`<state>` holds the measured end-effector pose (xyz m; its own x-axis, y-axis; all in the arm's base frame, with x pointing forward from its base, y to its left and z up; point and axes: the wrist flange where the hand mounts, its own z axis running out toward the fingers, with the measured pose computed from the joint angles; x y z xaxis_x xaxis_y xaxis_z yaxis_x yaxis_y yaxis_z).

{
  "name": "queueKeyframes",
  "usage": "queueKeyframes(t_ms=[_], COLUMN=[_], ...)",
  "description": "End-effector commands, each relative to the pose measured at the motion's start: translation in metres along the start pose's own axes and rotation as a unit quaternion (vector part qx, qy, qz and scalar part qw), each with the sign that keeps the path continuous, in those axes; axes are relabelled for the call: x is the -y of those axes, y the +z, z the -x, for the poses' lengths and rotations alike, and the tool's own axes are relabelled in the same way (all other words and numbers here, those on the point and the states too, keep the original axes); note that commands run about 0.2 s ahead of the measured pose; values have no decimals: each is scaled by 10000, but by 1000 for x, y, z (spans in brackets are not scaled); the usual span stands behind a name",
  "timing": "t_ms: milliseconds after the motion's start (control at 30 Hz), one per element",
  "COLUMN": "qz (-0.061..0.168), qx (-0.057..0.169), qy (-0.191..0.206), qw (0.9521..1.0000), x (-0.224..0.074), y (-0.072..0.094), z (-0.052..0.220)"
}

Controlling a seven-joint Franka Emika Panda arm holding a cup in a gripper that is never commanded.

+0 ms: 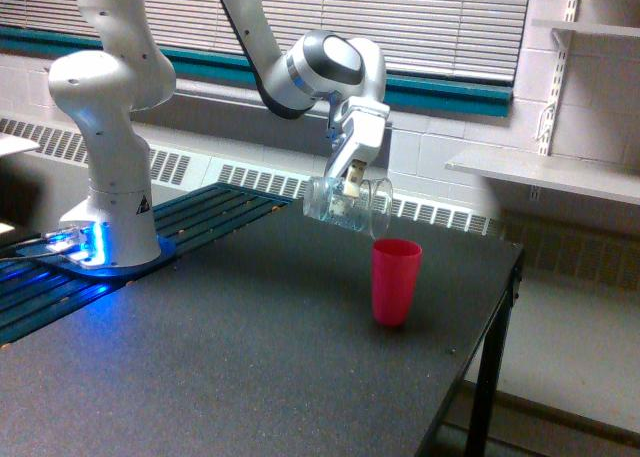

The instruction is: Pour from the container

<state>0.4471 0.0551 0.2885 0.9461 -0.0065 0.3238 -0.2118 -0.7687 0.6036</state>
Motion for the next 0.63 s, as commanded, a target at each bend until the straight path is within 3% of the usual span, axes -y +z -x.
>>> queueKeyframes(t_ms=[33, 633], qz=[-24, -607], qx=[-90, -309], qy=[-39, 536], qw=[9999, 9962], x=[-3, -44], y=[-5, -17], z=[-2, -2])
